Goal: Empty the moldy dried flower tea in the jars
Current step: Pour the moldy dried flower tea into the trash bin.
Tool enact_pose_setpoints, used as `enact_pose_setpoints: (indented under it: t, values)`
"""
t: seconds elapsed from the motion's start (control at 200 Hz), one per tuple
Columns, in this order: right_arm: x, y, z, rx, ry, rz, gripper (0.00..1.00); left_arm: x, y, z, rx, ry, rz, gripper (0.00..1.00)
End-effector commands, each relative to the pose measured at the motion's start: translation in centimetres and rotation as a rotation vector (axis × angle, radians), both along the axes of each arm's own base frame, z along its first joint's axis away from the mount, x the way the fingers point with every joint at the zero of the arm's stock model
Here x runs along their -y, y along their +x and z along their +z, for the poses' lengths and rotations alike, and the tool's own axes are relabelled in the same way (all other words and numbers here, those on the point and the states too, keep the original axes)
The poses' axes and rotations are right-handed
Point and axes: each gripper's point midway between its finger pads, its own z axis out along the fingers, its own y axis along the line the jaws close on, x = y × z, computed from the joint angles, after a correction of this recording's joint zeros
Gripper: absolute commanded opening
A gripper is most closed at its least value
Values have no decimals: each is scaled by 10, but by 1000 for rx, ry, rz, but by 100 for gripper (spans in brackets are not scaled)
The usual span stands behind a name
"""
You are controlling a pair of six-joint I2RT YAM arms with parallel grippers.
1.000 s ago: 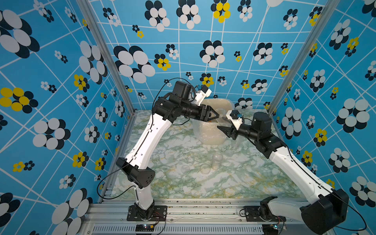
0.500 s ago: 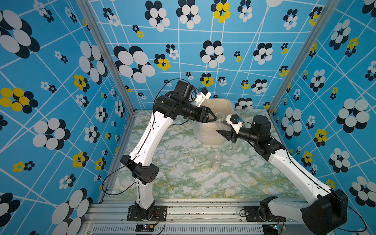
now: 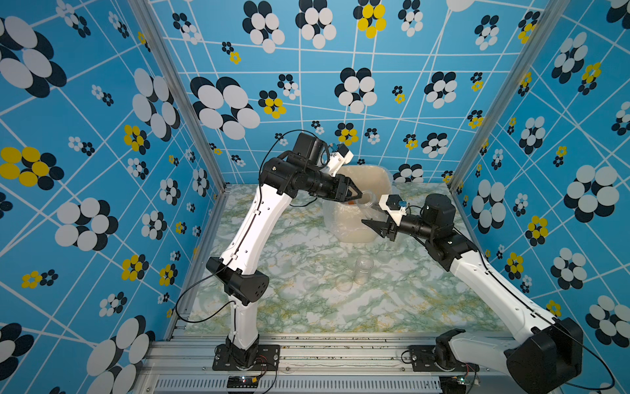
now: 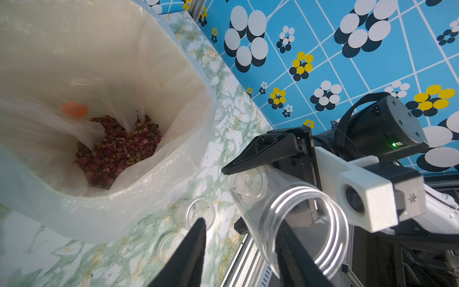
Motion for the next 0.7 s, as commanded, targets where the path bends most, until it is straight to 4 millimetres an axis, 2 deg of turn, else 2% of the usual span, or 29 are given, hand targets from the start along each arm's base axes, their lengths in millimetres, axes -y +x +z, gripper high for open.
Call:
enact_pose_setpoints:
  t: [0.0,0.16,0.405,0.555,0.7]
  values:
    - [-3,-5,18,60,12,24,0,1,0,-11,-16,44,-2,41]
    - [-2,0,17,57,-22,-7,0,4,-1,-22,-24,89,-17,35]
    - [-5,5,11,65,-91,-26,0,11,-2,-27,-37,87,-41,26]
    - [-7,10,12,74,-107,-49,0,14,-4,-31,-51,84,-63,15]
    - [-7,14,7,70,-130,-68,0,16,-3,-35,-63,87,-69,0]
